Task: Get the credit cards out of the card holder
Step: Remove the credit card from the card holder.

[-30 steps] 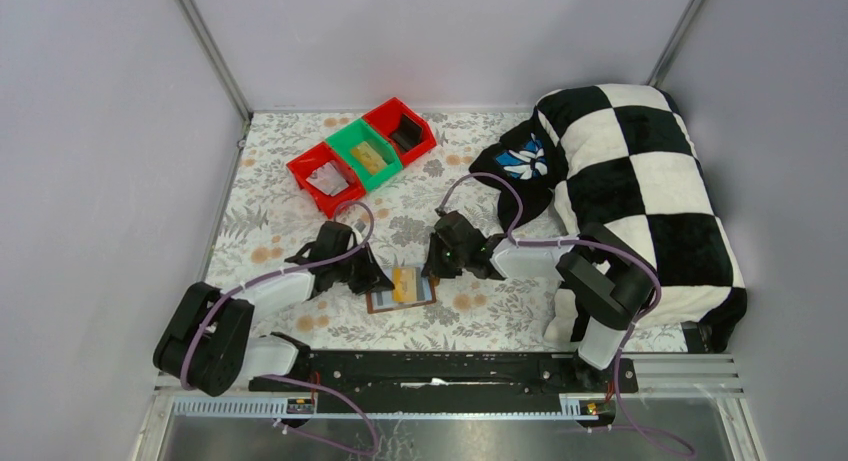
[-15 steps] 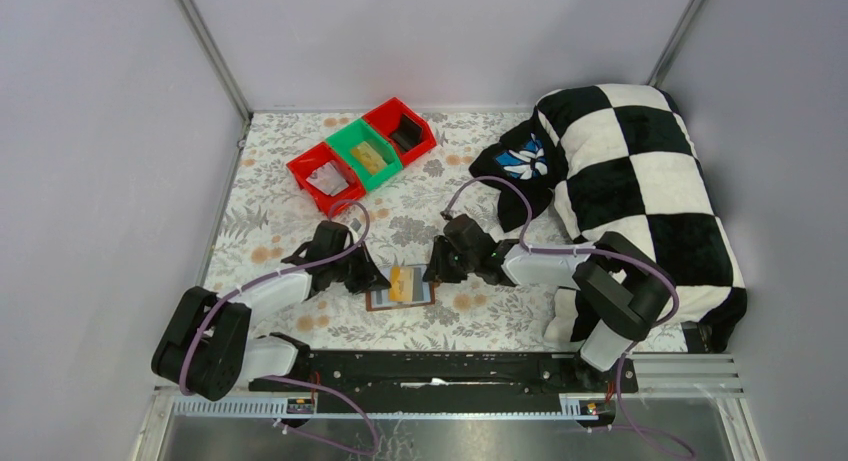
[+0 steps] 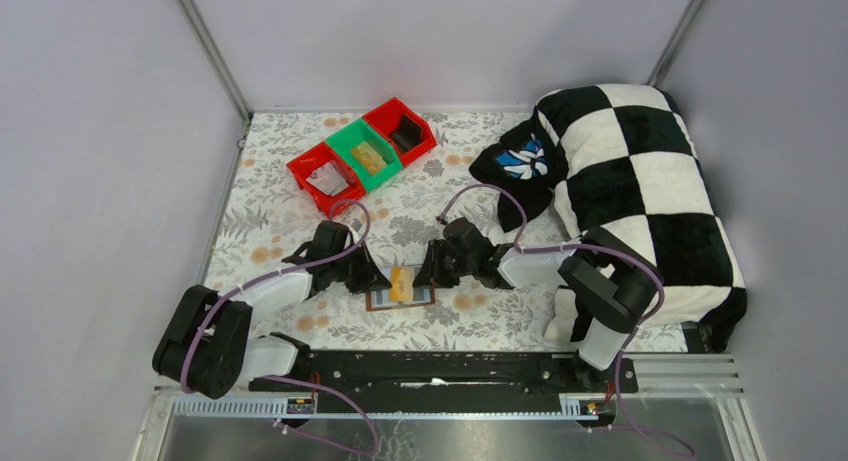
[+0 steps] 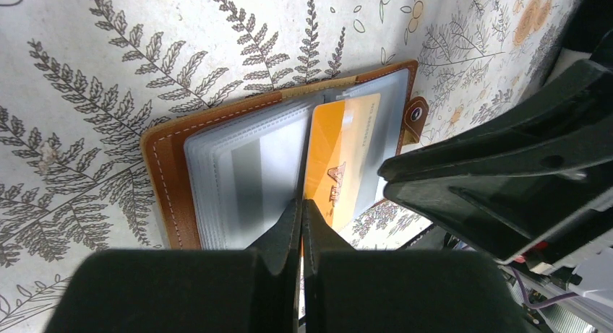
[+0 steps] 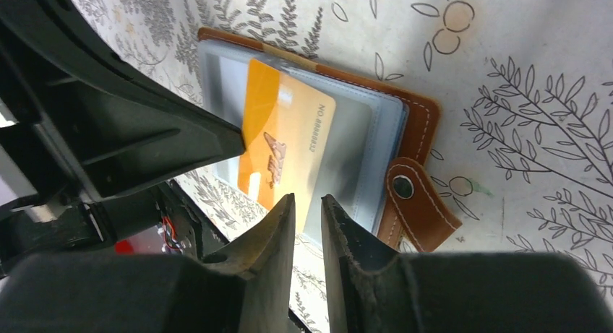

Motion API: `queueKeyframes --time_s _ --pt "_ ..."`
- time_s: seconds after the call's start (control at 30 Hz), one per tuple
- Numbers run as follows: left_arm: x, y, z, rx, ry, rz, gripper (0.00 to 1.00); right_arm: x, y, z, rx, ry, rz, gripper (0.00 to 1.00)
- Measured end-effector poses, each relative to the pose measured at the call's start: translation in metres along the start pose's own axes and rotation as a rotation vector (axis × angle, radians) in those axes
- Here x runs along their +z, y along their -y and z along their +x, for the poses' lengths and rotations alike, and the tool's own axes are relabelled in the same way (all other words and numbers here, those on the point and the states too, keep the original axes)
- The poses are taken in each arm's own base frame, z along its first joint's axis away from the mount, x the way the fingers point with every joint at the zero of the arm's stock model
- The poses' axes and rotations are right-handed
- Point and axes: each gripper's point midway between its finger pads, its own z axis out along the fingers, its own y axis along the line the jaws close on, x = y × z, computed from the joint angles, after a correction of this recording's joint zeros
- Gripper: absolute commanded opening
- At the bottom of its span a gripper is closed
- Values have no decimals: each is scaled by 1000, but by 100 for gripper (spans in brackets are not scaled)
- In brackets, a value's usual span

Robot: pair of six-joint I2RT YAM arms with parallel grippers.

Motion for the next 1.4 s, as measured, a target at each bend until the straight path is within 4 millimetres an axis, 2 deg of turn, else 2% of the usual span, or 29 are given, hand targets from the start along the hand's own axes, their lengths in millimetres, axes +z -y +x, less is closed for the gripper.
queueKeyframes --time_s 0.1,0.27,0.47,0.57,0.97,1.3,1.37,1.4 --pt "1 1 0 0 -3 4 0 6 6 6 21 -23 3 26" --pt "3 3 2 0 -21 21 0 10 4 8 52 -30 -25 26" --pt "3 5 2 1 -29 37 20 12 3 9 66 -34 -34 25" --pt "3 7 3 -2 -35 52 23 12 3 9 71 -36 -36 25" --pt "6 11 2 -9 -49 97 21 13 4 10 85 -51 -47 24" --pt "9 9 3 -14 -56 105 5 12 6 10 92 -63 -52 25" --pt "10 9 3 -12 -55 106 6 12 6 10 94 -66 -53 24" --pt "10 9 3 -11 -56 106 9 12 6 10 94 -66 -54 24"
